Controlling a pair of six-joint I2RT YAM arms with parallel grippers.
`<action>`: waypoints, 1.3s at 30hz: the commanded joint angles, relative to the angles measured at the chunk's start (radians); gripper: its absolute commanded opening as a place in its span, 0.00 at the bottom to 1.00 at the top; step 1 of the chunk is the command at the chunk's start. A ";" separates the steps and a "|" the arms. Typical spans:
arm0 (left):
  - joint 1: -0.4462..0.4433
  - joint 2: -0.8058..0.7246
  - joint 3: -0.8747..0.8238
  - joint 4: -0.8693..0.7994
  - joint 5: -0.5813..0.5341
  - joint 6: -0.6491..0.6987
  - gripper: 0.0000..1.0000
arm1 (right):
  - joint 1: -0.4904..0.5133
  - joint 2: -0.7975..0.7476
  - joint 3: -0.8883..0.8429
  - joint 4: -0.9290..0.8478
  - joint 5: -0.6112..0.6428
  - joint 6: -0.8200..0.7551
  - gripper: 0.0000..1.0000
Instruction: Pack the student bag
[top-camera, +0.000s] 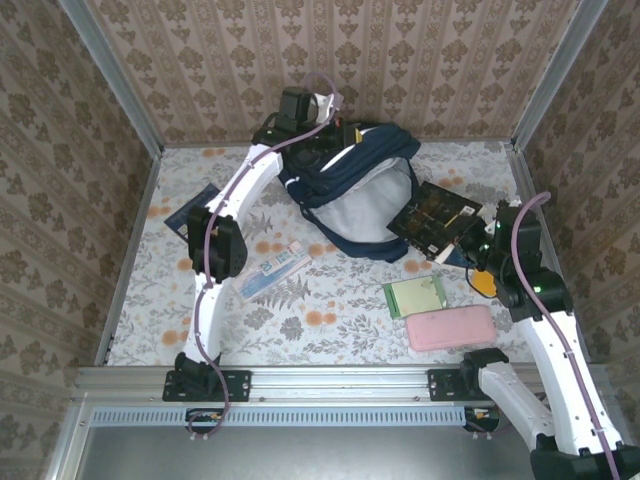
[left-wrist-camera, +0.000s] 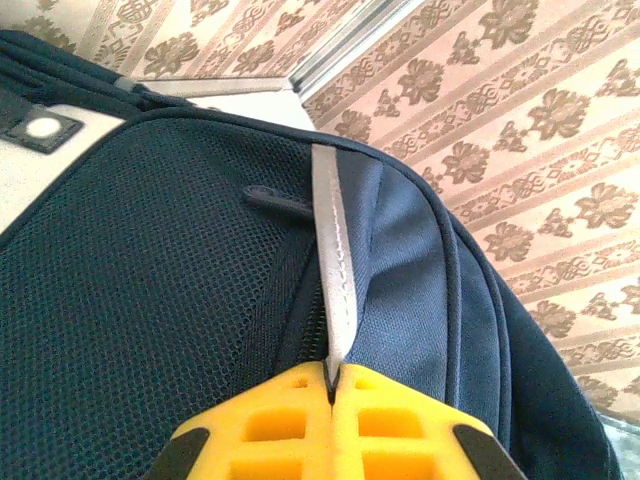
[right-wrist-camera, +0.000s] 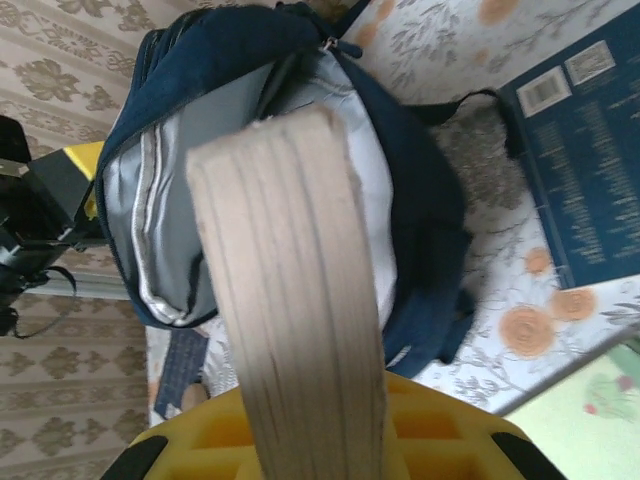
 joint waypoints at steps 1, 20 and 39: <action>-0.001 -0.083 0.072 0.165 0.047 -0.092 0.00 | -0.003 0.044 0.019 0.239 -0.088 0.121 0.00; 0.016 -0.153 0.022 0.220 0.068 -0.152 0.00 | 0.037 0.879 0.229 0.976 -0.230 0.333 0.00; 0.112 -0.171 -0.028 0.274 0.072 -0.238 0.00 | 0.100 0.988 0.456 0.601 -0.050 0.046 0.00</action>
